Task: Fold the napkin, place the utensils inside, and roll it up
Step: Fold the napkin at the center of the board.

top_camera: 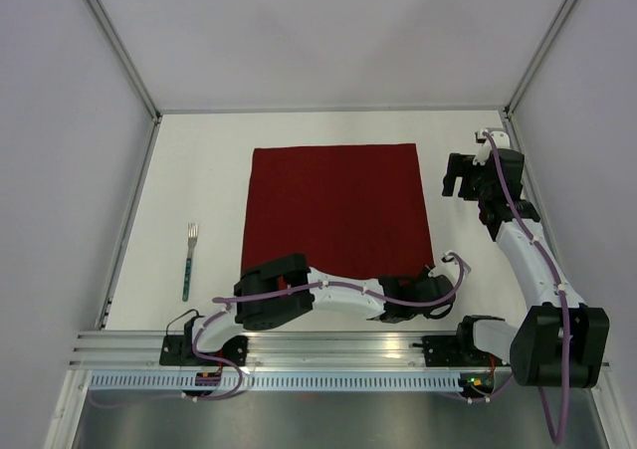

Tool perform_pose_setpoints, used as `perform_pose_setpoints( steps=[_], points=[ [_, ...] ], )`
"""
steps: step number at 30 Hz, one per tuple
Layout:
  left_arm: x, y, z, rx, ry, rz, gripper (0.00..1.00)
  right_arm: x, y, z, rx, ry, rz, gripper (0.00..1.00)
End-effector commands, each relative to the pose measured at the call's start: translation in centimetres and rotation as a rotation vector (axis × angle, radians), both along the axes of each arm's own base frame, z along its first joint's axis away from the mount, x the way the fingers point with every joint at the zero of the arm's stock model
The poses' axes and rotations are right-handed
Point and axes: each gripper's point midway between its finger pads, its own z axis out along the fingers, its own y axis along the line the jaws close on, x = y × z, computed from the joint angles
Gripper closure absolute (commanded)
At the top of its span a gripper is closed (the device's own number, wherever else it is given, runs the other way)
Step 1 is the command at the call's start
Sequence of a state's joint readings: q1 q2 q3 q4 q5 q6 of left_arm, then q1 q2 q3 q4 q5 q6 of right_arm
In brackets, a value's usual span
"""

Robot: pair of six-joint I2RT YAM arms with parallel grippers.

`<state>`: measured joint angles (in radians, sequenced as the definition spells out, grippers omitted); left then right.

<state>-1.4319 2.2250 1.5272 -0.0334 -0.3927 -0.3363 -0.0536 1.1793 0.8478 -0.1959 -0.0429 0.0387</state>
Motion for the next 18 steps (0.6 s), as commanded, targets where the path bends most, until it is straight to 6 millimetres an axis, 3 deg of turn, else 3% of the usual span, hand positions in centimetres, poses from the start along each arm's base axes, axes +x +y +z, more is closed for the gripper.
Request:
perform_pose_setpoints(
  steps=[1,6,9,15,18],
  points=[
    [-0.3,-1.1,-0.1,-0.011,-0.027,-0.023,0.69,0.7,0.0,1.5,0.011,-0.028,-0.001,0.07],
    [-0.9,-1.3,0.5,-0.025,-0.013,-0.043,0.91,0.7,0.0,1.5,0.013,-0.026,0.0,0.08],
    [-1.2,-1.5,1.5,-0.05,0.0,-0.046,0.98,0.7,-0.1,1.5,0.014,-0.025,0.0,0.08],
    [-2.9,-2.6,5.2,-0.177,0.066,-0.108,0.98,0.7,-0.2,1.5,0.013,-0.025,-0.001,0.08],
    [-3.4,-2.8,5.9,-0.195,0.091,-0.129,0.98,0.7,-0.2,1.5,0.013,-0.025,-0.001,0.08]
  ],
)
